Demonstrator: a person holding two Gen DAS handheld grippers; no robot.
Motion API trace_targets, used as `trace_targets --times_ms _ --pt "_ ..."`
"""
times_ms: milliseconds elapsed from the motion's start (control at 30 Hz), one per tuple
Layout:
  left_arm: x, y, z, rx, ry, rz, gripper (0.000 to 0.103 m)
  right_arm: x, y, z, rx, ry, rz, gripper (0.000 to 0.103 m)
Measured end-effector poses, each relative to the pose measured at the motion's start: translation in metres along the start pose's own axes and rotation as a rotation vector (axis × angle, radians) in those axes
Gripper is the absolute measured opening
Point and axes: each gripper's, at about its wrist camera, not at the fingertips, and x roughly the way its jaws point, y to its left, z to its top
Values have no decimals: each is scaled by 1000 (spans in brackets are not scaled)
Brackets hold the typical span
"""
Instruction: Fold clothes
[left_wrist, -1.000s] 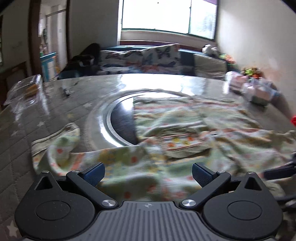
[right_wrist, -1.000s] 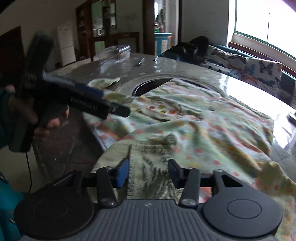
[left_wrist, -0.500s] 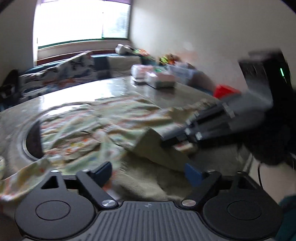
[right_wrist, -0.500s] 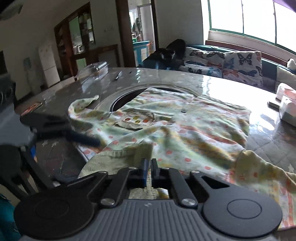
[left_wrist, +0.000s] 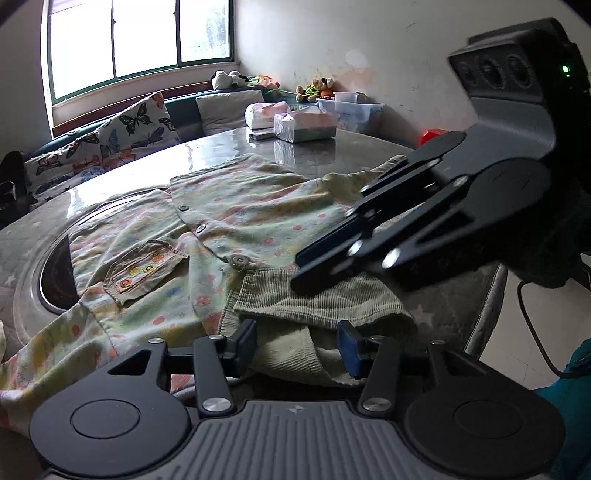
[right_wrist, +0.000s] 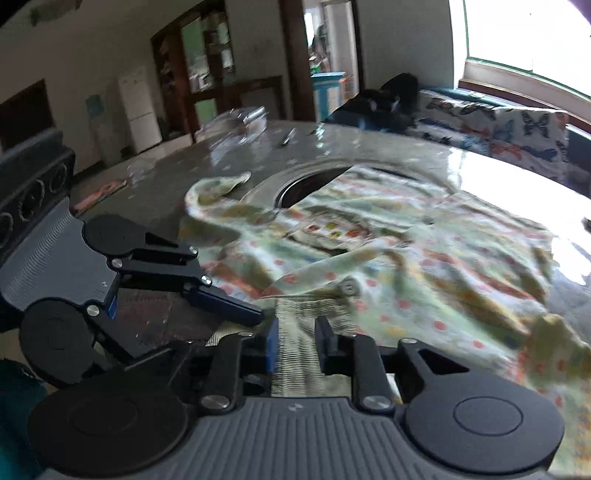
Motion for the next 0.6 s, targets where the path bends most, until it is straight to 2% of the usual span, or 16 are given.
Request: trace_targets --times_ms 167,200,233,300,500,600 --pt "1 0 -1 3 -2 9 51 22 3 -1 -15 52 18 22" --pt "2 -1 -2 10 -3 11 50 22 3 -1 -16 53 13 19" --pt "2 -1 -2 15 -3 12 50 21 3 -1 -13 51 -1 10" --pt "2 -1 -1 16 -3 8 50 17 1 -1 -6 43 -26 6" --pt "1 9 3 -25 -7 -26 13 -18 -13 1 58 -50 -68 5" --pt "1 11 7 -63 -23 -58 8 -30 -21 1 94 -83 -86 5"
